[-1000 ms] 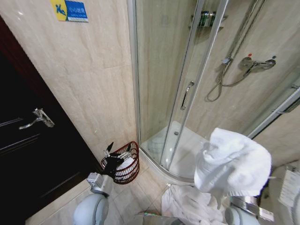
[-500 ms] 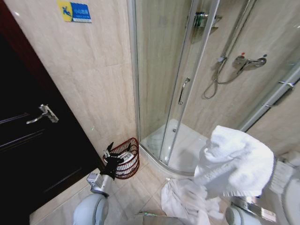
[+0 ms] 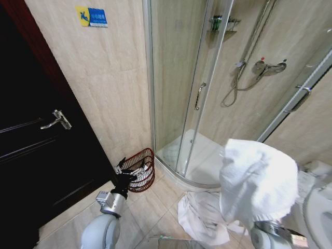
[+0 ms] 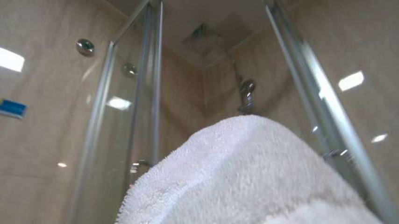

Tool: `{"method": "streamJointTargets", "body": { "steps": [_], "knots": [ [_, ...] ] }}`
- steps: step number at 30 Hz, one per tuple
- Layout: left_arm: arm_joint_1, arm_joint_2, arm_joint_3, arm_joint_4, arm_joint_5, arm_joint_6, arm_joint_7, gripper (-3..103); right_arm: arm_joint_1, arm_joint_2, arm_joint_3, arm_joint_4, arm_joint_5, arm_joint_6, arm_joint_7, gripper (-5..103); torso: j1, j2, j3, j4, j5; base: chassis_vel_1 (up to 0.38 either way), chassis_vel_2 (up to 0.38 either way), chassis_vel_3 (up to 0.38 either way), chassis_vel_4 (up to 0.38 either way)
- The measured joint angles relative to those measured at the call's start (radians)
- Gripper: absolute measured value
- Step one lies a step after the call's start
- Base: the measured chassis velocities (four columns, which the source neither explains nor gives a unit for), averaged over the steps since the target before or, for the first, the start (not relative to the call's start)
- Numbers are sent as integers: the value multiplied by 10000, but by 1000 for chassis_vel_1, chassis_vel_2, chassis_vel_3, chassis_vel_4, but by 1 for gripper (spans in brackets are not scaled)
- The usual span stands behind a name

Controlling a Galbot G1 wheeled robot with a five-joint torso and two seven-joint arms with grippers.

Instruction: Discard the used towel into the hamper.

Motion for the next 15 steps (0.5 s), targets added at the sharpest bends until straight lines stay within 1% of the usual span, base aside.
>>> {"method": "streamJointTargets", "body": {
  "steps": [1,3,6,8,11,15],
  "knots": [
    [0,0,0,0,0,0,0,100,0,0,0,0,0,0,0,10,0,0,0,0,0,0,0,0,0],
    [1,0,0,0,0,0,0,100,31,37,-401,228,13,-225,-13,10,-3,0,-1,1,1,0,0,0,0],
    [2,0,0,0,0,0,0,100,169,4,-570,348,3,-379,-84,10,-7,1,-2,-1,-1,0,0,0,0],
    [2,0,0,0,1,0,0,100,300,-27,-613,348,-54,-373,-86,10,-8,1,-3,-1,1,50,5,-6,38],
    [2,0,0,0,0,0,0,100,730,-83,-623,256,-390,-275,49,10,-8,1,-3,0,1,47,40,13,57],
    [3,0,0,0,0,0,0,100,992,-159,-709,186,-500,-272,263,10,-7,1,-2,0,1,50,73,60,59]
  ]
}}
